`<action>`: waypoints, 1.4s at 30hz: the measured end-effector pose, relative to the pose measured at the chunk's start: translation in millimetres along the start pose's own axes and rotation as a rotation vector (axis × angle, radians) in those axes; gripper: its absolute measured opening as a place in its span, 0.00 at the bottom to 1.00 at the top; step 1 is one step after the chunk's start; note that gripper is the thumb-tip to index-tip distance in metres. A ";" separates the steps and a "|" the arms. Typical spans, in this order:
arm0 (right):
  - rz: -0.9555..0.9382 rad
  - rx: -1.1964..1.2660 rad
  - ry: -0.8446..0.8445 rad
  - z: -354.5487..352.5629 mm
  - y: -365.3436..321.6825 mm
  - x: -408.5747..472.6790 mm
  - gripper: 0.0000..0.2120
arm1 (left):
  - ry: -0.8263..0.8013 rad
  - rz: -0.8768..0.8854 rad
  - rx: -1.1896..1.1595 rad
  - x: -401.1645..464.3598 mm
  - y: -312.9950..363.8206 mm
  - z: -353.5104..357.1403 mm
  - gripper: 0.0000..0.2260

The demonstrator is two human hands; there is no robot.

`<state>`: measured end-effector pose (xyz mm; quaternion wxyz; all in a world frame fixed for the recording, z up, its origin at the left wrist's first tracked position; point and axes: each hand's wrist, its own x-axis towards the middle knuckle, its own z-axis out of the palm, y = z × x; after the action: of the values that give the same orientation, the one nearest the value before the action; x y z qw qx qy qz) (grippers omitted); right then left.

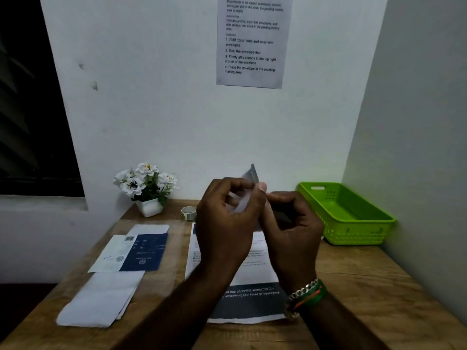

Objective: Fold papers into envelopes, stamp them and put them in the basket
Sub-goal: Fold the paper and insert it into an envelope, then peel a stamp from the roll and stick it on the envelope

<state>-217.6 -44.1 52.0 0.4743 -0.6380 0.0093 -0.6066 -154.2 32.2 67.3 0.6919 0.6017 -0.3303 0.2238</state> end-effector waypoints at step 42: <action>0.516 -0.739 -0.565 -38.1 142.1 10.7 0.07 | -0.165 -0.543 0.977 24.2 -175.0 -121.5 0.11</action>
<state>-164.5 -151.1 -34.5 0.3358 -0.8781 0.2506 -0.2310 8.9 118.5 -42.0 0.3376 0.9310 -0.0748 0.1167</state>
